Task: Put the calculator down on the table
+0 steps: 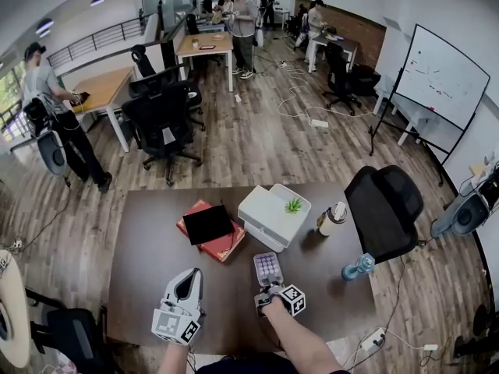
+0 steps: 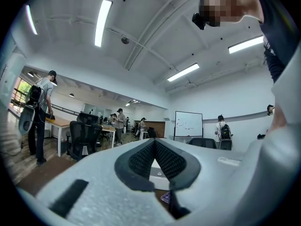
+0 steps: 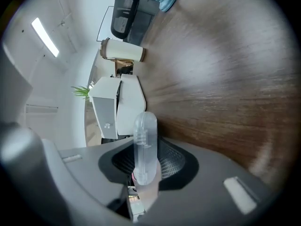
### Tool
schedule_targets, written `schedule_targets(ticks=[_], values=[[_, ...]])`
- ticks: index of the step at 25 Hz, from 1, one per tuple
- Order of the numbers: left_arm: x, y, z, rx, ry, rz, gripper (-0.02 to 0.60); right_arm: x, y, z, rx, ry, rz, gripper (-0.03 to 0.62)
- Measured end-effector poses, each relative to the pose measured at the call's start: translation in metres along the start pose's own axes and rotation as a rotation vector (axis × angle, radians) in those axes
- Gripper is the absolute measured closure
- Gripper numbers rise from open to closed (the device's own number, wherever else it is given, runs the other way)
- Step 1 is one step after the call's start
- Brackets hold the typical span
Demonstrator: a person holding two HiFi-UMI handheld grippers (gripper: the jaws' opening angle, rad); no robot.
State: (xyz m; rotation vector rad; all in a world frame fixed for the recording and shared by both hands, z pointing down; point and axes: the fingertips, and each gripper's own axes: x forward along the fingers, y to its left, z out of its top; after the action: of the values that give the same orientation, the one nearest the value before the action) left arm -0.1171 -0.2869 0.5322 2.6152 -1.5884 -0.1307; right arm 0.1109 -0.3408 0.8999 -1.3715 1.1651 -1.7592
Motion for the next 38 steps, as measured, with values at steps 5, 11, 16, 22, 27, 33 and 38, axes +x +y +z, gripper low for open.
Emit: schedule_targets(ticks=[5, 11, 16, 22, 27, 33, 38], values=[[0.003, -0.006, -0.003, -0.007, 0.007, -0.010, 0.584, 0.009, 0.002, -0.006, 0.023, -0.030, -0.001, 0.477], [0.004, -0.014, -0.003, 0.000, 0.011, -0.022, 0.584, 0.013, 0.001, -0.012, 0.088, -0.106, 0.022, 0.477], [0.003, -0.014, -0.004, 0.000, 0.017, -0.027, 0.584, 0.011, -0.001, -0.012, 0.087, -0.110, -0.012, 0.471], [0.000, -0.014, -0.008, -0.008, 0.019, -0.027, 0.584, 0.011, -0.005, -0.009, 0.130, -0.120, -0.020, 0.380], [0.000, -0.016, -0.010, -0.004, 0.025, -0.027, 0.584, 0.017, 0.011, -0.013, 0.146, -0.108, 0.006, 0.233], [0.001, -0.016, -0.008, -0.008, 0.023, -0.035, 0.584, 0.022, 0.031, -0.016, 0.151, -0.116, -0.024, 0.038], [0.000, -0.014, -0.007, -0.012, 0.020, -0.036, 0.584, 0.019, 0.028, -0.021, 0.116, -0.119, -0.090, 0.010]])
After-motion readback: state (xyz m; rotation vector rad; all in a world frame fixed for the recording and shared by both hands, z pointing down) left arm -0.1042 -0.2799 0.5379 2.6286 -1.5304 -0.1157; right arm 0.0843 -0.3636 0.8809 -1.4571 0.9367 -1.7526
